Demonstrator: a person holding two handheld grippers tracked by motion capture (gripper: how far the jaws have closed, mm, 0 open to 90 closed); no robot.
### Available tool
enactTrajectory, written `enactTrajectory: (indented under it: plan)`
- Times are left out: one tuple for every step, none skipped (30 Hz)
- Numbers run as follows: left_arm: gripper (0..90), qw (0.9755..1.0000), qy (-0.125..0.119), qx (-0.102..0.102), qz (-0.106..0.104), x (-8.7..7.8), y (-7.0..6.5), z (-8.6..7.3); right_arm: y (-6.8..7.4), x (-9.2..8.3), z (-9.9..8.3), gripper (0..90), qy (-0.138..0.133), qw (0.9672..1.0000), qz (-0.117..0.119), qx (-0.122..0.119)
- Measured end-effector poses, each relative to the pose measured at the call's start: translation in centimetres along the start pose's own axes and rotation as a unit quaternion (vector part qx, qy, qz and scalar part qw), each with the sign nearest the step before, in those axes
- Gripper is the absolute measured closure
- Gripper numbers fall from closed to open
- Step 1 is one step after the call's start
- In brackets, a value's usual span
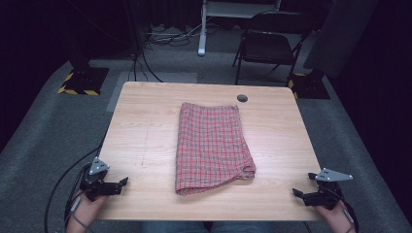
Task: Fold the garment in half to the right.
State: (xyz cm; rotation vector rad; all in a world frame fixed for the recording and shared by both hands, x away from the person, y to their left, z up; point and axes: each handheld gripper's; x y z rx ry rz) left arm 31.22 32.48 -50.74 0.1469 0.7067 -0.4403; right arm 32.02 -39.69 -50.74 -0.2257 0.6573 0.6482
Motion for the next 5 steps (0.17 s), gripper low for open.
enactTrajectory:
  plan:
    - [4.9, 1.0000, 0.000, 0.000, 0.000, 0.00, 0.00, 0.00, 0.00, 0.00, 0.00, 3.4, 0.000, 1.0000, 0.000, 0.000]
    - [4.8, 1.0000, 0.000, 0.000, 0.000, 0.00, -0.01, 0.00, 0.00, 0.00, 0.00, 3.4, 0.000, 1.0000, 0.000, 0.000]
    - [4.8, 1.0000, 0.001, 0.000, 0.000, 0.00, -0.01, 0.00, 0.00, 0.00, 0.00, 3.4, 0.000, 1.0000, 0.000, 0.000]
    - [4.4, 1.0000, 0.001, 0.001, -0.001, 0.01, -0.02, 0.01, 0.00, 0.00, 0.00, 3.5, 0.000, 1.0000, 0.000, 0.000]
    - [3.9, 1.0000, 0.002, 0.002, -0.001, 0.01, -0.04, 0.01, 0.00, 0.00, 0.00, 3.5, 0.000, 1.0000, 0.000, 0.000]
Point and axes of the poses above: each handheld gripper's, and its own axes: x roughly forward along the jaws, z roughly out of its top, y roughly to its left, and after that the axes turned 5 degrees about -y, right-handed
